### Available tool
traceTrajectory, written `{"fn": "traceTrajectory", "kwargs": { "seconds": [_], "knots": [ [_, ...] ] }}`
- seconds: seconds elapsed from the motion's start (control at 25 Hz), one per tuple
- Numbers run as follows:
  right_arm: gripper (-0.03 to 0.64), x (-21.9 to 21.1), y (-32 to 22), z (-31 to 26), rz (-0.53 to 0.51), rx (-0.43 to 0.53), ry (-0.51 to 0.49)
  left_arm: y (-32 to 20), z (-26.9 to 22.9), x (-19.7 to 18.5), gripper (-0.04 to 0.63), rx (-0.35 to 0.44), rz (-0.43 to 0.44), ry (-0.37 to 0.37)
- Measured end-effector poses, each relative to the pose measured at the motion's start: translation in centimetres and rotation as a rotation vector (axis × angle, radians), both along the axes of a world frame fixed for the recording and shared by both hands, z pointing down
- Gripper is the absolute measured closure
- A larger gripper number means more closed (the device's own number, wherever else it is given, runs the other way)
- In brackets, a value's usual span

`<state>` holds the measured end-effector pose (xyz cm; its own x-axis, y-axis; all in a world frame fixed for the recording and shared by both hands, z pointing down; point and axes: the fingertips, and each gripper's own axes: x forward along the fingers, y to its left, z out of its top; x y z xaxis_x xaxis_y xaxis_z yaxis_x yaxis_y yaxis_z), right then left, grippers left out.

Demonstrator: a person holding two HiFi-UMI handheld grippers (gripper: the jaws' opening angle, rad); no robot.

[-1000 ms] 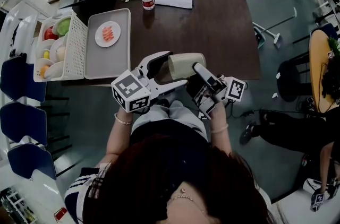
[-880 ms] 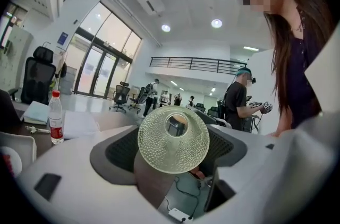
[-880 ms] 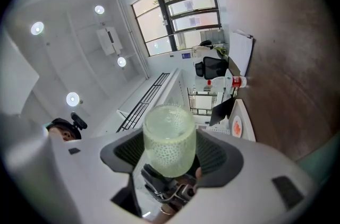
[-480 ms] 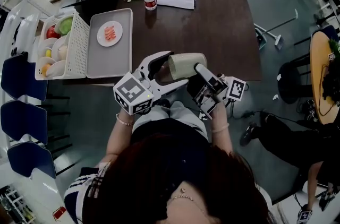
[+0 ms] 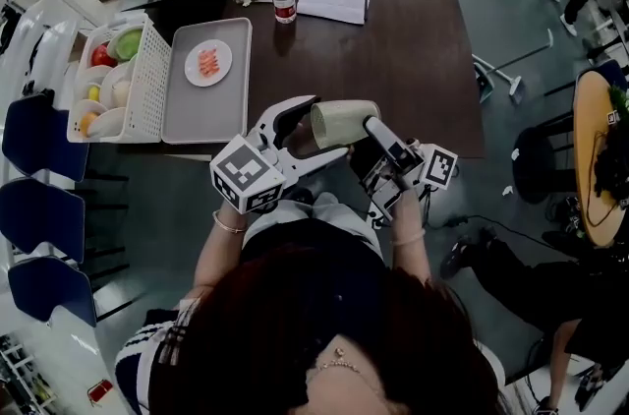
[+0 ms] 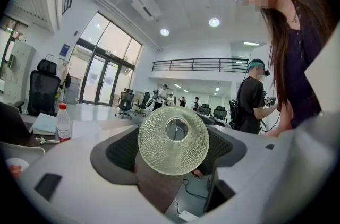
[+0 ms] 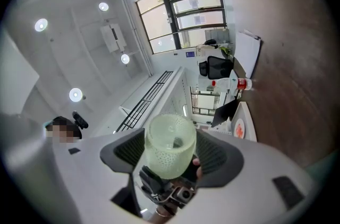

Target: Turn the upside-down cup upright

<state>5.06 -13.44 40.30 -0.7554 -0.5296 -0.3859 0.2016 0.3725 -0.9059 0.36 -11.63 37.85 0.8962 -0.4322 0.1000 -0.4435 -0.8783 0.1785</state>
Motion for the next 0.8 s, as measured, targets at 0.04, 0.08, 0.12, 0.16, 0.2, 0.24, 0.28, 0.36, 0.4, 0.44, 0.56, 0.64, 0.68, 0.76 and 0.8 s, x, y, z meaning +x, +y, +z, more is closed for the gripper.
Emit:
{"fn": "traceTrajectory", "kwargs": {
  "seconds": [0.04, 0.08, 0.12, 0.16, 0.2, 0.24, 0.28, 0.36, 0.4, 0.44, 0.56, 0.64, 0.68, 0.76, 0.8],
  "knots": [
    [0.301, 0.2, -0.1, 0.1, 0.008, -0.001, 0.006, -0.1, 0.0, 0.0, 0.202, 0.002, -0.002, -0.006],
    [0.301, 0.4, -0.2, 0.1, 0.017, -0.004, 0.014, -0.2, -0.1, 0.0, 0.202, 0.005, -0.005, -0.014],
    [0.301, 0.7, -0.4, 0.2, 0.029, -0.007, 0.025, -0.2, -0.1, 0.0, 0.202, 0.008, -0.006, -0.021],
    [0.301, 1.0, -0.5, 0.4, 0.044, -0.011, 0.04, -0.3, -0.1, 0.0, 0.202, 0.009, -0.008, -0.029],
    [0.301, 1.4, -0.6, 0.6, 0.061, -0.014, 0.058, -0.4, 0.0, 0.1, 0.202, 0.009, -0.009, -0.038],
    [0.301, 1.8, -0.8, 0.9, 0.079, -0.016, 0.081, -0.6, 0.1, 0.1, 0.202, 0.008, -0.009, -0.047],
    [0.301, 2.2, -0.9, 1.2, 0.098, -0.016, 0.107, -0.7, 0.3, 0.2, 0.202, 0.007, -0.009, -0.06],
    [0.301, 2.9, -1.0, 1.8, 0.138, -0.012, 0.171, -1.0, 1.0, 0.2, 0.202, 0.003, -0.008, -0.096],
    [0.301, 3.3, -1.0, 2.1, 0.158, -0.007, 0.204, -1.2, 1.5, 0.3, 0.202, 0.0, -0.007, -0.117],
    [0.301, 3.7, -1.0, 2.3, 0.176, -0.002, 0.237, -1.3, 1.9, 0.3, 0.202, -0.005, -0.004, -0.137],
    [0.302, 4.8, -1.0, 2.8, 0.217, 0.012, 0.309, -1.8, 3.1, 0.6, 0.202, -0.022, 0.002, -0.191],
    [0.302, 5.6, -1.0, 3.0, 0.24, 0.015, 0.334, -2.1, 4.0, 0.9, 0.202, -0.027, 0.004, -0.239],
    [0.302, 6.0, -1.0, 3.1, 0.25, 0.012, 0.34, -2.3, 4.5, 1.0, 0.202, -0.026, 0.004, -0.269],
    [0.302, 6.6, -1.0, 3.3, 0.269, 0.003, 0.344, -2.7, 5.7, 1.0, 0.202, -0.019, 0.004, -0.331],
    [0.302, 6.9, -1.0, 3.4, 0.275, -0.001, 0.344, -2.9, 6.3, 1.1, 0.202, -0.017, 0.005, -0.358]
  ]
}}
